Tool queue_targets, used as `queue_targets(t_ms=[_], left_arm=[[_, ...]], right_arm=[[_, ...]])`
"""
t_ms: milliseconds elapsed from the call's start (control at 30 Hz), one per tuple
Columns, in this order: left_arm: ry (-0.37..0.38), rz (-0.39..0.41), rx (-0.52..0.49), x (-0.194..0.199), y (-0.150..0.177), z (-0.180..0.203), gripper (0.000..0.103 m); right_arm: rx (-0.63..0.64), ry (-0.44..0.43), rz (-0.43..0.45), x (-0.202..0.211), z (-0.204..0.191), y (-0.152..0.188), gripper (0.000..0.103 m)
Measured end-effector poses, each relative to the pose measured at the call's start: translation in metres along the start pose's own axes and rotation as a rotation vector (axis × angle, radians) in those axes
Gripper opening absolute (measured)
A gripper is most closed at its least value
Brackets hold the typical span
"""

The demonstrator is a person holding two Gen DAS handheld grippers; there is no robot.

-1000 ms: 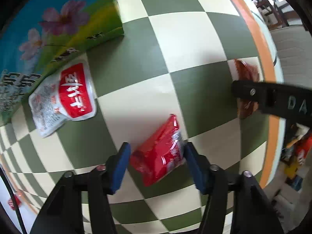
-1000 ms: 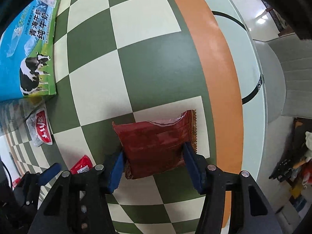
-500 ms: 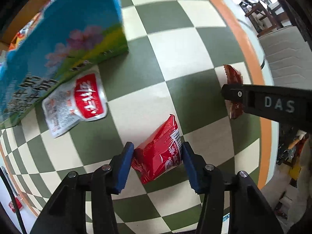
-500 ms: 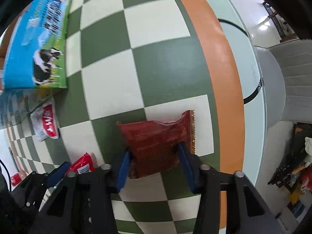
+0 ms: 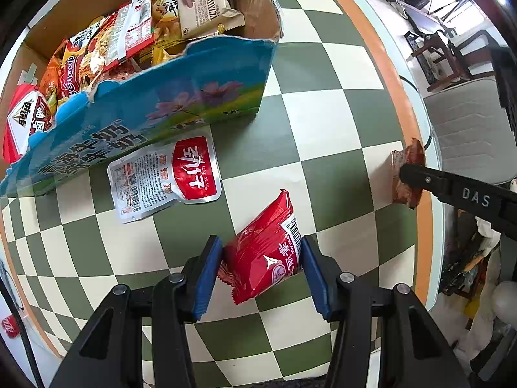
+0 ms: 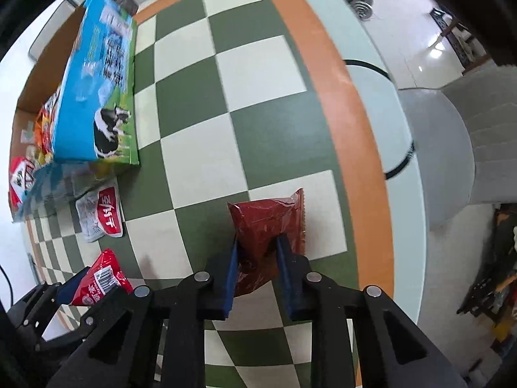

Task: Organize snacks
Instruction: 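Carry both packets over the box and lower them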

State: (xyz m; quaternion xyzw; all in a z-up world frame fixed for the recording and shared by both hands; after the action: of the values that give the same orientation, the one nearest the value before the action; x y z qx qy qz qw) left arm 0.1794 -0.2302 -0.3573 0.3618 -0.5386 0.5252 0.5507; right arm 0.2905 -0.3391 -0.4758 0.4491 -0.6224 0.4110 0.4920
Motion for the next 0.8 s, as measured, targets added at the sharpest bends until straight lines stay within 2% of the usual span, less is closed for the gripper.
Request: queue_targets(t_ms=[167,333,600,733,800], left_arm=[[0.007,0.019,0.002,0.015,-0.004,-0.007,0.047],[0.008,0.065,-0.001,0.034,-0.014,-0.011,0.047],[0.038,0.179,0.034,0.100,-0.051,-0.034,0.047],[0.046,0.229,0.072,0.131,-0.076,-0.059,0.047],[0.023,0.249,0.088,0.140,-0.090,-0.078,0.047]], right_arm=[[-0.017,-0.015,0.033,0.011,0.012,-0.002,0.019],[-0.026,-0.082,0.063,0.032,-0.005,-0.004,0.018],[0.048,-0.229,0.162,0.103,-0.076,-0.030,0.018],[0.096,-0.310,0.195,0.135,-0.119,-0.047,0.018],[0.120,-0.338,0.215,0.147,-0.141,-0.057,0.018]])
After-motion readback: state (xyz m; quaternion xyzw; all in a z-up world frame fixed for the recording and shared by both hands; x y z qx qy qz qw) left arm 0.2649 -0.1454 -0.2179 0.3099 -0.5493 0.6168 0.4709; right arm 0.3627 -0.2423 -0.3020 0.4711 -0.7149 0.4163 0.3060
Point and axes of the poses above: each gripper's, at about its wrist camera, not at the fingertips, and x roughly against the way its jaws point, z to its right, y to its underside, the point moved 10 cm from there along -x, roughly the way its jaws point, and after that the axes turned 8 degrees about z, right-handed, at the moved point
